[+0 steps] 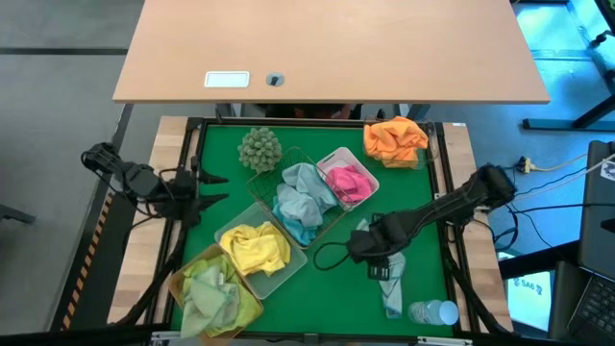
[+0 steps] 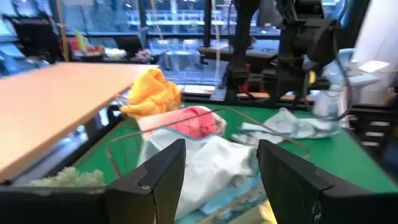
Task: Sort microfiber towel by color & place in baskets
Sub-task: Put the blue towel into the black bin
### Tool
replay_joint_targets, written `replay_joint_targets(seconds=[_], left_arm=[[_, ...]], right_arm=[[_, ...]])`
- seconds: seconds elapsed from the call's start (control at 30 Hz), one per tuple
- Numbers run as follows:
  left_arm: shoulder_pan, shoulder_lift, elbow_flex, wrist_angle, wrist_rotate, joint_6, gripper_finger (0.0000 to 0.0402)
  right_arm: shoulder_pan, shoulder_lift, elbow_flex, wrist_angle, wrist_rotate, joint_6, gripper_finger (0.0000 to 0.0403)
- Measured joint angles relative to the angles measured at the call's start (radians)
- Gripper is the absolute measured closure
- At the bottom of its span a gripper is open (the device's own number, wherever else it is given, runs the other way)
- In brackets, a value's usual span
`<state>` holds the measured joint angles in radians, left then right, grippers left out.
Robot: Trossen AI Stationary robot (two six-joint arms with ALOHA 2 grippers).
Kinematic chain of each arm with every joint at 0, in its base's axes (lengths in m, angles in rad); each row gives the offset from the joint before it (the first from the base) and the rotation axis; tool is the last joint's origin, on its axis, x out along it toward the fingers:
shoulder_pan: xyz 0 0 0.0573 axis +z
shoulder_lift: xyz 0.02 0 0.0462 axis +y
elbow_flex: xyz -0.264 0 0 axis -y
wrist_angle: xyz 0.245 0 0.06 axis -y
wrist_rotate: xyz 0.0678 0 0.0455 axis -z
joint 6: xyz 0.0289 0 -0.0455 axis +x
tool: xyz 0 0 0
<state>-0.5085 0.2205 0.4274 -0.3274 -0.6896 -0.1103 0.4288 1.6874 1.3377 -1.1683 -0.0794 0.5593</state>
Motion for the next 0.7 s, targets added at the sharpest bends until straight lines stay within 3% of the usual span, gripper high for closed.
replay_joint_targets(seconds=[0.13,0.37,0.7], left_arm=[[0.05,-0.029,-0.059,0.049,-0.001,0.039,0.0207],[0.162,-0.083,-0.138,0.062,0.019,0.046,0.0207],[0.335,-0.099,-0.258,0.258,0.337,0.165,0.0207]], right_arm=[[-0.02,-0.092,-0.136,0.122,-0.045,0.058,0.0196],[0.008,-0.136,-0.235,0.127,-0.045,0.073,0.0196],[0.071,-0.136,-0.265,0.227,-0.044,0.073,0.0196]])
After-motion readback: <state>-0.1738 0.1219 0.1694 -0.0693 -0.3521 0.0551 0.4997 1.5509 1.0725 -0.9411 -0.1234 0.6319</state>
